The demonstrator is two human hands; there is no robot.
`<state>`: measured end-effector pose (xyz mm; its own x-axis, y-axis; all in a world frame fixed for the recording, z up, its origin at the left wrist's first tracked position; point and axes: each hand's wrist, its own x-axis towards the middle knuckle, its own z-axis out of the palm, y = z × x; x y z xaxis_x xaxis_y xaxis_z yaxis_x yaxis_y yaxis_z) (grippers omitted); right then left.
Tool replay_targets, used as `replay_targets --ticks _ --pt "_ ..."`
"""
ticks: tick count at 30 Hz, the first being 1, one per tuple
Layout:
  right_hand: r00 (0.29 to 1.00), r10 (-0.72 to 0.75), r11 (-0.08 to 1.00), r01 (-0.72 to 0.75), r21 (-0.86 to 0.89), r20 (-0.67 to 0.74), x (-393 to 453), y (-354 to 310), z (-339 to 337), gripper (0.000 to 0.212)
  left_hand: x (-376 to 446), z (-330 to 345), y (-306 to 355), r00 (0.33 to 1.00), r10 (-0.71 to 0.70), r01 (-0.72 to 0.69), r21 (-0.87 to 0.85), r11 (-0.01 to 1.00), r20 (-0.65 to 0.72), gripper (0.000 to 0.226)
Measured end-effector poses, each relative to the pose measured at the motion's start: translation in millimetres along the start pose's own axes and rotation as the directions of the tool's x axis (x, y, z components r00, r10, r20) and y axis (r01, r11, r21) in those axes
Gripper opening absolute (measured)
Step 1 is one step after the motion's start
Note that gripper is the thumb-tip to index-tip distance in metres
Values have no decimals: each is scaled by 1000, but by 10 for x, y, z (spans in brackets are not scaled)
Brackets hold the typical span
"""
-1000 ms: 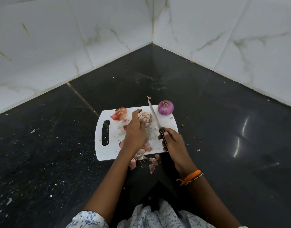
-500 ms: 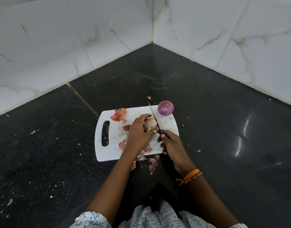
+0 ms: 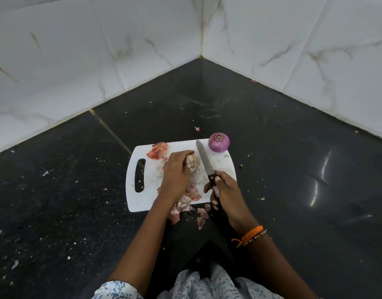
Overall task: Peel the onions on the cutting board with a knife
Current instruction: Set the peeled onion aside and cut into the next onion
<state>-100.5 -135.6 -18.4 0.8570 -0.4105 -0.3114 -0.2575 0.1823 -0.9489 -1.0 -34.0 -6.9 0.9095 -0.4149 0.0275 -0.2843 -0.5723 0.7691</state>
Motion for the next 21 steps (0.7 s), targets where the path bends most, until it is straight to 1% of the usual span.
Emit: replay_targets --ticks 3,6,7,9,11,12,16,19,21 --pt "1000 -16 999 17 -38 25 -19 -4 17 13 -6 18 -4 1000 -18 19 8 1000 -19 41" --pt "1000 16 998 -16 -67 -7 -23 -15 26 26 -3 31 -6 998 -56 57 27 998 -34 43" --pt "1000 17 998 -18 -56 -14 -22 -18 27 25 0 31 -11 997 -65 67 36 997 -39 44" --pt "1000 7 1000 -7 -20 1 -27 -18 16 17 8 27 -16 996 -74 76 47 996 -46 44" --pt "1000 0 1000 1 -30 31 -35 -11 -1 9 7 25 -12 995 -86 88 43 995 -43 44" --pt "999 2 999 0 -44 42 -35 -1 -5 10 6 25 -7 995 -96 98 40 994 -40 44" --pt "999 1 998 2 -69 33 -19 38 -15 26 -1 11 17 990 -139 140 42 989 -31 45" --pt "1000 -6 997 7 -75 17 -12 46 -25 27 -7 -18 32 990 -139 139 28 990 -17 46" --pt "1000 -23 992 23 -121 -1 -4 38 -26 24 -9 -29 42 990 -142 142 25 990 -11 46"
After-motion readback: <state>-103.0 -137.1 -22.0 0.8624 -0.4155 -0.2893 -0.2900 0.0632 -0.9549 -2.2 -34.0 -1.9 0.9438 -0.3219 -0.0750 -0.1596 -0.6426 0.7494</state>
